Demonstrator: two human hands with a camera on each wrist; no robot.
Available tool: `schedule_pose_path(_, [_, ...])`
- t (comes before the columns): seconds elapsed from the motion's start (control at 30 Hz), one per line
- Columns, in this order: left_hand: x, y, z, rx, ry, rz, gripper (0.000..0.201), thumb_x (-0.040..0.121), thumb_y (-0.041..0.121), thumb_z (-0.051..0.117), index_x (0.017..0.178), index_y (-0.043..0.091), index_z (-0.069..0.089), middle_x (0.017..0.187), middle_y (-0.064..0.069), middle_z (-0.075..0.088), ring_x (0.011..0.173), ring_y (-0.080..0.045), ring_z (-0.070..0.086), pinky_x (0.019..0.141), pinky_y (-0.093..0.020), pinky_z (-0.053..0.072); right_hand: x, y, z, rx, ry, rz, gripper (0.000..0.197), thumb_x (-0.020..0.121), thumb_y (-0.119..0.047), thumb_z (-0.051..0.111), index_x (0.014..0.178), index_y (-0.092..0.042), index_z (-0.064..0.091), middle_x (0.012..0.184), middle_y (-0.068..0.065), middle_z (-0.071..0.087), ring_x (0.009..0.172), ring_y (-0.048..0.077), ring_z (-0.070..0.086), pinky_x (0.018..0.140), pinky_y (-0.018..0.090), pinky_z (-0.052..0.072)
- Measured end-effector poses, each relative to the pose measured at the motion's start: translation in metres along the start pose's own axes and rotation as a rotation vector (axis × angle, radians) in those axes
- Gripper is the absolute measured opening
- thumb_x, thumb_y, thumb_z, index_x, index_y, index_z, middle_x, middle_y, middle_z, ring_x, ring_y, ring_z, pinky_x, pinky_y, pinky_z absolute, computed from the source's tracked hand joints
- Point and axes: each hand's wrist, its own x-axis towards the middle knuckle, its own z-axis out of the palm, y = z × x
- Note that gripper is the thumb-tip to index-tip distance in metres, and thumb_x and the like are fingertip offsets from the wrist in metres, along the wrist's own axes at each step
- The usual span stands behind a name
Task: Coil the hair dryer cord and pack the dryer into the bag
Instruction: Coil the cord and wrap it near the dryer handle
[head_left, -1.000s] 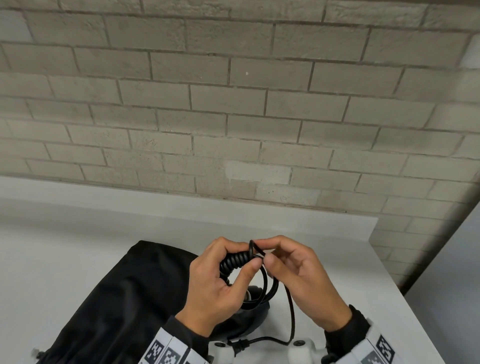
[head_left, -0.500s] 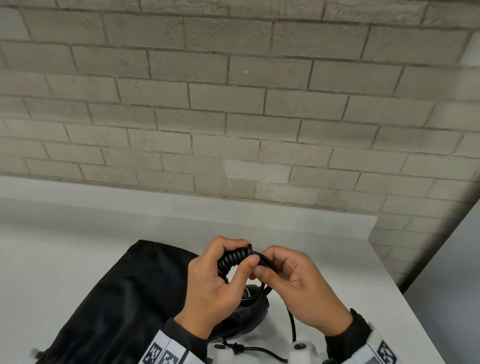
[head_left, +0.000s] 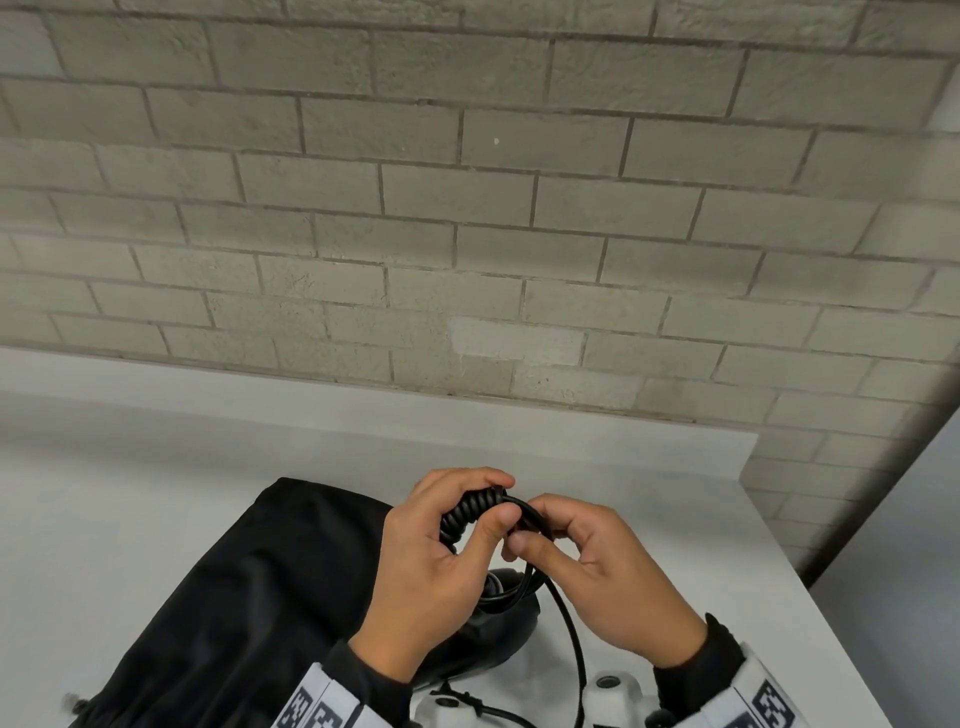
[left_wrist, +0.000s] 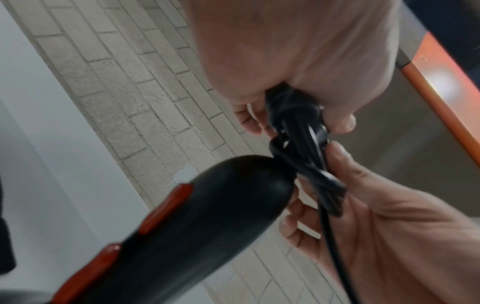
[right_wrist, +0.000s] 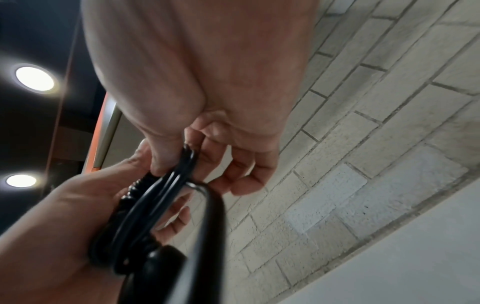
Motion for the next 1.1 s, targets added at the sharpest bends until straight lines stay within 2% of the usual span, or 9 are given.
schedule_pose_path(0.23, [0.0, 0.011, 0.004, -0.188, 0.038, -0.12, 0.02, 0.075, 0.024, 0.076, 0.094, 0.018, 0.074, 0.084, 0.007, 0.075, 0.077, -0.004, 0.069, 0.07, -0.011, 0.05, -0.013, 0.016, 0.032, -0.198, 0.594, -0.192, 0.021, 0.075, -0.041, 0.073, 0.092, -0.034, 0.062, 0.106, -0.016, 0.055, 0.09, 0.011, 0.057, 0.075, 0.013, 0.041])
schedule_pose_path(0.4, [0.0, 0.009, 0.004, -0.258, 0.067, -0.153, 0.022, 0.071, 0.022, 0.079, 0.091, 0.015, 0.076, 0.081, 0.001, 0.076, 0.072, -0.007, 0.07, 0.067, -0.014, 0.051, -0.015, 0.016, 0.041, -0.434, 0.733, -0.25, 0.009, 0.078, -0.042, 0.073, 0.079, -0.033, 0.074, 0.109, -0.01, 0.06, 0.084, 0.018, 0.053, 0.065, 0.032, 0.044])
schedule_pose_path(0.53, [0.002, 0.008, 0.006, -0.338, 0.152, -0.212, 0.018, 0.066, 0.02, 0.081, 0.083, 0.016, 0.079, 0.08, -0.004, 0.077, 0.073, -0.014, 0.072, 0.066, -0.017, 0.054, -0.019, 0.009, 0.045, -0.506, 0.664, -0.189, 0.019, 0.083, -0.052, 0.063, 0.086, -0.039, 0.076, 0.119, -0.008, 0.063, 0.092, 0.016, 0.052, 0.071, 0.022, 0.042])
schedule_pose_path(0.73, [0.0, 0.009, 0.008, -0.286, 0.151, -0.206, 0.023, 0.064, 0.024, 0.082, 0.085, 0.016, 0.078, 0.082, -0.001, 0.077, 0.075, -0.014, 0.073, 0.068, -0.017, 0.055, -0.024, 0.003, 0.06, -0.613, 0.557, -0.027, 0.033, 0.089, -0.056, 0.048, 0.092, -0.036, 0.073, 0.13, -0.006, 0.059, 0.103, 0.018, 0.052, 0.075, 0.034, 0.051])
schedule_pose_path(0.83, [-0.003, 0.006, 0.008, -0.208, 0.129, -0.175, 0.022, 0.068, 0.027, 0.081, 0.089, 0.023, 0.077, 0.085, 0.003, 0.076, 0.079, -0.011, 0.072, 0.071, -0.017, 0.054, -0.024, -0.006, 0.06, -0.498, 0.487, 0.112, 0.035, 0.088, -0.056, 0.041, 0.084, -0.036, 0.07, 0.132, -0.026, 0.05, 0.115, 0.005, 0.039, 0.087, 0.019, 0.041])
schedule_pose_path(0.9, [-0.005, 0.0, 0.007, -0.113, 0.119, -0.137, 0.022, 0.074, 0.042, 0.081, 0.093, 0.034, 0.075, 0.09, 0.007, 0.075, 0.084, -0.015, 0.071, 0.074, -0.024, 0.055, -0.024, -0.014, 0.054, -0.235, 0.39, 0.244, 0.034, 0.09, -0.052, 0.045, 0.078, -0.033, 0.071, 0.122, -0.036, 0.05, 0.117, -0.006, 0.037, 0.084, 0.009, 0.035])
schedule_pose_path(0.97, [-0.006, -0.005, 0.005, 0.007, 0.106, -0.059, 0.029, 0.077, 0.058, 0.072, 0.101, 0.041, 0.07, 0.093, 0.013, 0.072, 0.087, -0.019, 0.069, 0.076, -0.032, 0.056, -0.024, -0.027, 0.044, 0.043, 0.317, 0.317, 0.033, 0.089, -0.047, 0.054, 0.066, -0.028, 0.068, 0.101, -0.029, 0.062, 0.101, -0.003, 0.052, 0.076, 0.009, 0.037])
schedule_pose_path(1.03, [-0.005, -0.007, 0.004, 0.114, 0.11, 0.032, 0.034, 0.08, 0.065, 0.063, 0.105, 0.042, 0.066, 0.097, 0.019, 0.069, 0.09, -0.016, 0.066, 0.076, -0.033, 0.054, -0.023, -0.037, 0.034, 0.279, 0.261, 0.385, 0.04, 0.08, -0.055, 0.052, 0.06, -0.022, 0.061, 0.077, -0.016, 0.062, 0.076, 0.005, 0.055, 0.072, 0.016, 0.039])
schedule_pose_path(1.1, [-0.005, -0.006, 0.004, 0.202, 0.122, 0.127, 0.033, 0.086, 0.065, 0.057, 0.106, 0.04, 0.065, 0.1, 0.022, 0.067, 0.094, -0.008, 0.062, 0.078, -0.035, 0.052, -0.024, -0.043, 0.027, 0.377, 0.218, 0.429, 0.045, 0.074, -0.062, 0.046, 0.06, -0.021, 0.058, 0.072, -0.009, 0.058, 0.075, 0.008, 0.053, 0.079, 0.023, 0.042])
